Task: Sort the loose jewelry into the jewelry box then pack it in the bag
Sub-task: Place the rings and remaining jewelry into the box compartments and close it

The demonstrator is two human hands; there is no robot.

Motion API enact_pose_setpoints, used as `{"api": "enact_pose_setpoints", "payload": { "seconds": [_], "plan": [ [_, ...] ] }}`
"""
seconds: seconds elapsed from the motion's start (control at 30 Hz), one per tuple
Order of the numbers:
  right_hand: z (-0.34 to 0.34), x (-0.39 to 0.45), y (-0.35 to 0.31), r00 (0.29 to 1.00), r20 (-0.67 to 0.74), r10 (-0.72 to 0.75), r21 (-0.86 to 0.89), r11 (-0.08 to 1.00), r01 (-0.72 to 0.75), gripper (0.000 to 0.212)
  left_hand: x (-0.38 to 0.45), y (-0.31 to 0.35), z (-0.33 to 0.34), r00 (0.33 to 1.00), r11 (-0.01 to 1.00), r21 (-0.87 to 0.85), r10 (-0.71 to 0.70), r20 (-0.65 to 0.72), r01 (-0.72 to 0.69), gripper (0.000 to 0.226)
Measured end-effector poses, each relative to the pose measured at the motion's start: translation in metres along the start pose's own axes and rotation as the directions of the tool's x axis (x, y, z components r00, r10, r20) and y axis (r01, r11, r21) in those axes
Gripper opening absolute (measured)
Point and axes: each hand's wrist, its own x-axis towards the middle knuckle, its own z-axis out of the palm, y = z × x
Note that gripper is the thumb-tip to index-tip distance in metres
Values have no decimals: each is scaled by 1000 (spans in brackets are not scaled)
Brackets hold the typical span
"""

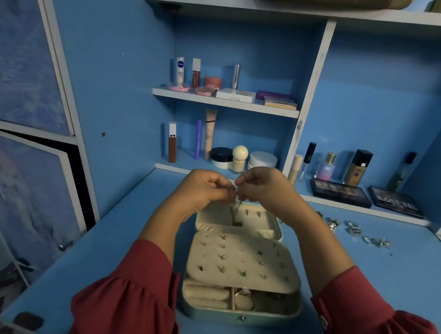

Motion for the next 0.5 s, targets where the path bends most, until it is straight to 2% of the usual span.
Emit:
{"api": "enact_pose_setpoints", "payload": {
  "seconds": [0.2,0.3,0.4,0.5],
  "plan": [
    [10,2,10,998,32,58,39,997,-60,9,0,-3,-18,996,995,74,-55,-69,60,9],
    [22,4,19,997,12,79,43,996,-80,11,3,-10,-19,989,978,180,-86,-116,106,10],
    [25,5,21,997,1,75,60,995,-75,12,4,-13,-18,993,962,248,-101,-62,113,19],
    [21,4,17,1000,0,28,171,985,-27,11,2,-8,-12,997,989,135,-59,50,52,38]
  ]
}}
